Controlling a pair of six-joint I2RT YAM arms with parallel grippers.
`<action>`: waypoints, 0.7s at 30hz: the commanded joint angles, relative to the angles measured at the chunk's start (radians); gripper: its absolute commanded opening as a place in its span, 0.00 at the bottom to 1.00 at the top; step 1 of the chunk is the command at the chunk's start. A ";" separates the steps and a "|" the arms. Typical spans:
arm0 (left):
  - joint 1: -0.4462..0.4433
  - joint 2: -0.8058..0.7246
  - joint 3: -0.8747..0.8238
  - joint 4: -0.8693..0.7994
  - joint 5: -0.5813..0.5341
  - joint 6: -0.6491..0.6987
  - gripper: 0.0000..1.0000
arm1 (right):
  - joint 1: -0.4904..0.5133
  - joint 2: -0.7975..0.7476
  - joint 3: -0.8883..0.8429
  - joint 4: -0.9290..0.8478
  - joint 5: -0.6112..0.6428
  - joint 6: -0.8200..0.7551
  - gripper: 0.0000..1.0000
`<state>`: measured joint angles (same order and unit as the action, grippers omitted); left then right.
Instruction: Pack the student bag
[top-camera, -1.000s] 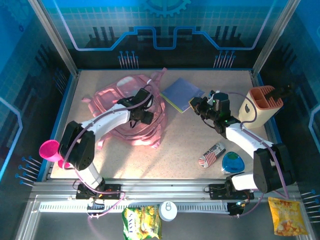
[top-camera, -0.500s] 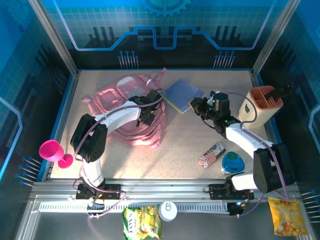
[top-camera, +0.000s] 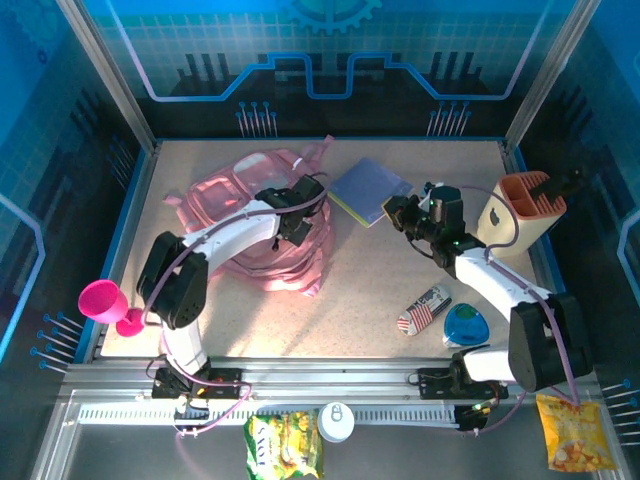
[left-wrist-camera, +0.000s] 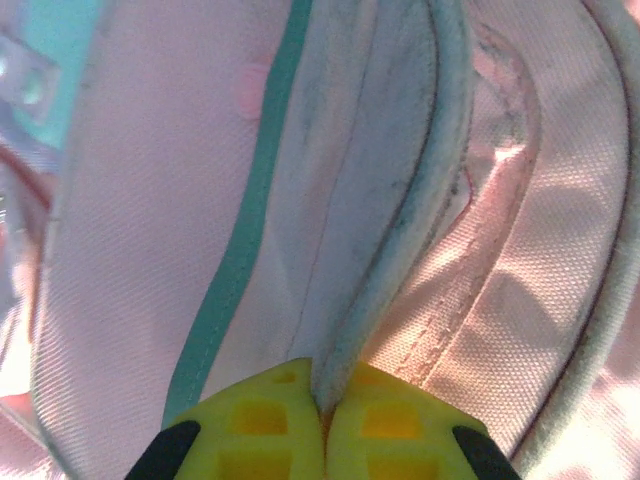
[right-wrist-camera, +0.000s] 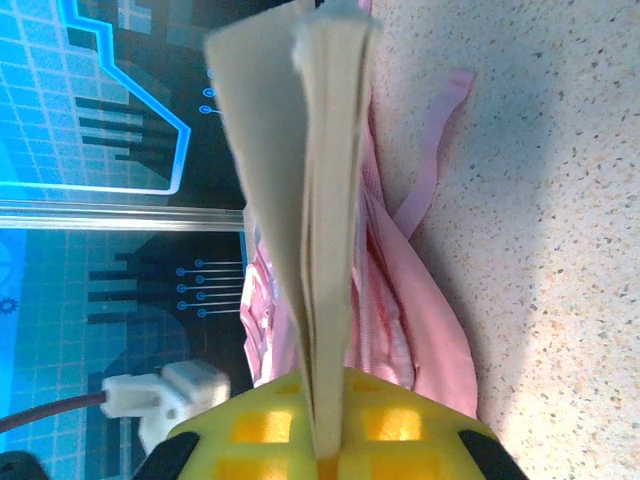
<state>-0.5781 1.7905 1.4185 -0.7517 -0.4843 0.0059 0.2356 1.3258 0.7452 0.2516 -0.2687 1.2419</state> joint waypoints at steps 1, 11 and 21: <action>0.026 -0.103 0.033 0.057 -0.080 -0.060 0.00 | -0.027 -0.041 -0.010 -0.033 -0.004 -0.029 0.07; 0.051 -0.190 0.086 0.229 -0.060 -0.114 0.00 | -0.012 -0.073 0.003 -0.117 -0.073 -0.055 0.09; 0.051 -0.110 0.242 0.259 0.052 -0.155 0.00 | 0.123 0.030 0.046 0.013 -0.114 0.004 0.10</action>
<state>-0.5205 1.6802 1.5784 -0.6365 -0.4828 -0.1093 0.3305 1.3308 0.7467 0.1844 -0.3527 1.2304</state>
